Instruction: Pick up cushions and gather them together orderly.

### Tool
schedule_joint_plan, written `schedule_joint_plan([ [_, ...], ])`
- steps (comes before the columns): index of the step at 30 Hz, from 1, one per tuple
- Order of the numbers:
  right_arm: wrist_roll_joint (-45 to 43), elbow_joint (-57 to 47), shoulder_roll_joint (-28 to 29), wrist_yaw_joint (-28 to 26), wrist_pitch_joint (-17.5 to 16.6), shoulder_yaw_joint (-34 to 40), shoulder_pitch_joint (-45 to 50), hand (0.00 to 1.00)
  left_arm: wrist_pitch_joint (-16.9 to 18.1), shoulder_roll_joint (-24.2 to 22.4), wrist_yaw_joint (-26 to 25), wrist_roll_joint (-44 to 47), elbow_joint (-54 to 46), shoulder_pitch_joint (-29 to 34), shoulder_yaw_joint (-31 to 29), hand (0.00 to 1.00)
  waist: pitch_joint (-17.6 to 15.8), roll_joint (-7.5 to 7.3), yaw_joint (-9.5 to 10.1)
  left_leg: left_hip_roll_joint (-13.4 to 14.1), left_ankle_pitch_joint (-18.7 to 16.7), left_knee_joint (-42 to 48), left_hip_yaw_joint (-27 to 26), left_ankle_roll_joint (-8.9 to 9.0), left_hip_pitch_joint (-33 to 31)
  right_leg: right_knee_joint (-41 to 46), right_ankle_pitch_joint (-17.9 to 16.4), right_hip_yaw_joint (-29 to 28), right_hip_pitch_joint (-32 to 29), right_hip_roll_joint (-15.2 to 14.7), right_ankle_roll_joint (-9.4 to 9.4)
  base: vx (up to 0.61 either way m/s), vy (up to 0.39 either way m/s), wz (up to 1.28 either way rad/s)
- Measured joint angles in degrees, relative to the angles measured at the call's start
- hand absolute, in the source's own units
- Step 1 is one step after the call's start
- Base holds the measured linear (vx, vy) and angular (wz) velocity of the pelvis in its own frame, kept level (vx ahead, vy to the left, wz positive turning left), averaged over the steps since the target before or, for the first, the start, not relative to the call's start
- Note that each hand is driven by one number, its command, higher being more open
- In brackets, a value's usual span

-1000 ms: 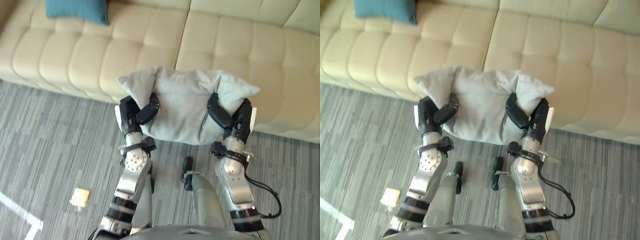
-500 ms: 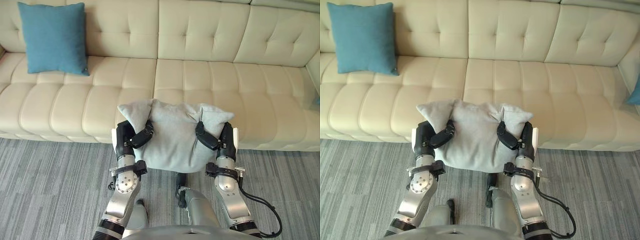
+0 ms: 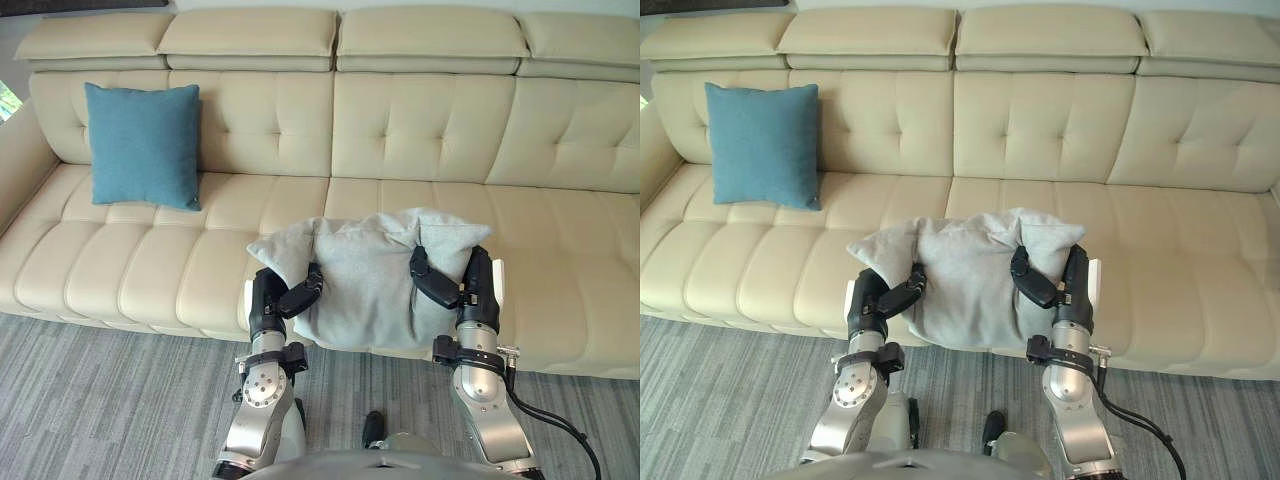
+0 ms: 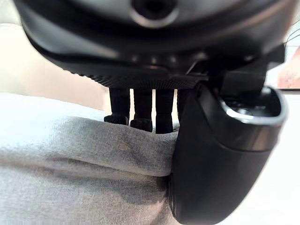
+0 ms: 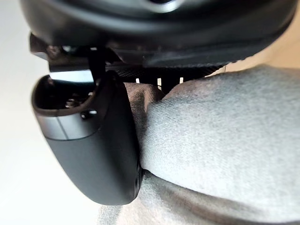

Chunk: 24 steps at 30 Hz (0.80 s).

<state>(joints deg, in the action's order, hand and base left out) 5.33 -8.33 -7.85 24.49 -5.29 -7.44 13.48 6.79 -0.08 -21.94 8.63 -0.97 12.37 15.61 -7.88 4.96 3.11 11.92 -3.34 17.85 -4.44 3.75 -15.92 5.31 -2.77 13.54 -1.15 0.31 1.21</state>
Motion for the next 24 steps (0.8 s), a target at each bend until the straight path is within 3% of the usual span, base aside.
schedule_joint_plan([
  [1,-0.13,0.86,1.03,-0.02,0.21,0.07,0.04,0.00,-0.02,0.66,0.01,0.01,0.04,0.08,0.04,0.00,0.33,-0.72,-0.03,-0.56,1.84,-0.93,-0.22,1.56,1.04,0.46,-0.38,-0.85,0.16,-0.70,-0.77,0.15,0.212,-0.15],
  [2,-0.16,0.85,2.93,-0.13,0.46,0.04,0.99,0.00,-0.02,1.32,-0.03,0.00,-0.03,0.44,0.04,0.00,1.15,-2.14,0.20,-2.08,2.08,-2.58,-1.27,0.95,2.38,0.73,-0.85,-1.43,0.12,-2.14,-1.72,0.15,0.212,-0.13],
  [4,-0.12,0.87,4.58,-0.28,0.53,-0.04,1.20,0.00,-0.02,2.06,-0.04,0.00,-0.03,0.46,0.03,0.00,1.77,-3.33,0.26,-3.83,2.06,-3.97,-2.87,0.28,3.92,1.61,-1.56,-2.40,0.06,-4.23,-3.04,0.12,0.168,-0.17],
  [7,-0.02,0.88,4.99,-0.59,0.52,-0.03,1.12,0.00,0.01,2.52,-0.03,0.02,-0.03,0.44,0.09,0.00,2.15,-3.88,0.75,-5.40,1.11,-4.97,-5.38,-0.90,6.27,2.30,-2.19,-4.70,0.06,-6.03,-4.35,0.07,0.133,-0.33],
  [11,0.03,4.86,4.80,-0.45,0.40,0.39,-0.61,0.00,-0.01,3.81,-0.03,0.32,0.13,0.47,1.25,0.00,1.70,-5.65,0.63,-7.38,-1.45,-3.43,-7.55,-1.83,7.98,13.51,-6.12,-7.74,-4.12,-8.79,-5.85,0.04,0.097,-0.27],
  [14,0.04,11.01,4.65,-0.49,0.48,0.56,-3.51,0.00,-0.59,5.44,-0.03,0.32,0.50,0.45,1.41,0.00,0.98,-6.95,-0.60,-7.93,-1.37,-3.62,-7.54,-2.27,9.25,24.32,-6.11,-8.98,-9.11,-10.11,-5.79,0.03,0.033,-0.05],
  [15,0.03,12.14,4.35,-0.55,0.54,0.49,-3.55,0.00,-0.78,5.56,-0.06,0.33,0.80,0.43,1.41,0.00,0.98,-7.22,-0.91,-8.14,-1.35,-4.35,-7.17,-2.69,9.80,24.98,-7.54,-10.36,-9.69,-9.88,-4.11,0.03,-0.041,0.09],
  [17,0.04,12.16,4.31,-0.67,0.59,0.31,-3.55,0.00,-0.78,5.59,-0.17,0.33,1.19,0.15,1.41,0.00,0.89,-7.32,-1.08,-8.49,-1.24,-4.84,-6.36,-2.76,9.76,22.71,-8.59,-11.76,-9.79,-8.92,-2.87,0.00,-0.087,0.32],
  [18,0.04,12.23,4.12,-0.70,0.58,0.32,-3.56,0.00,-0.77,5.93,-0.17,0.33,1.42,-0.04,1.43,0.00,1.06,-7.73,-1.89,-9.71,-0.88,-4.96,-4.54,-2.23,9.31,17.33,-7.87,-13.82,-9.60,-7.48,-3.57,0.00,-0.102,0.74],
  [19,0.09,12.71,3.51,-0.66,0.56,0.41,-3.85,0.00,-0.77,5.82,-0.17,0.31,2.38,-0.47,1.82,0.00,1.17,-7.26,-2.79,-10.34,-0.64,-4.46,-2.72,-1.93,8.80,16.86,-7.16,-12.92,-9.08,-7.45,-4.98,0.02,-0.091,0.77],
  [21,0.08,13.27,1.84,-1.20,0.64,0.38,-4.50,0.00,-0.80,5.98,-0.11,0.31,2.79,-0.48,2.19,0.00,1.10,-5.60,-1.91,-9.17,-0.22,-5.14,-0.64,-1.28,8.63,13.49,-5.74,-11.79,-7.60,-6.03,-4.14,0.07,-0.071,0.25],
  [24,0.08,13.21,1.86,-1.44,0.73,0.44,-4.75,0.00,-0.79,6.06,-0.04,0.34,2.79,-0.52,2.20,0.00,1.18,-5.51,-1.56,-7.81,1.06,-8.37,0.09,-0.21,9.72,9.25,-4.05,-10.65,-5.50,-4.32,-3.26,0.09,-0.116,0.07],
])
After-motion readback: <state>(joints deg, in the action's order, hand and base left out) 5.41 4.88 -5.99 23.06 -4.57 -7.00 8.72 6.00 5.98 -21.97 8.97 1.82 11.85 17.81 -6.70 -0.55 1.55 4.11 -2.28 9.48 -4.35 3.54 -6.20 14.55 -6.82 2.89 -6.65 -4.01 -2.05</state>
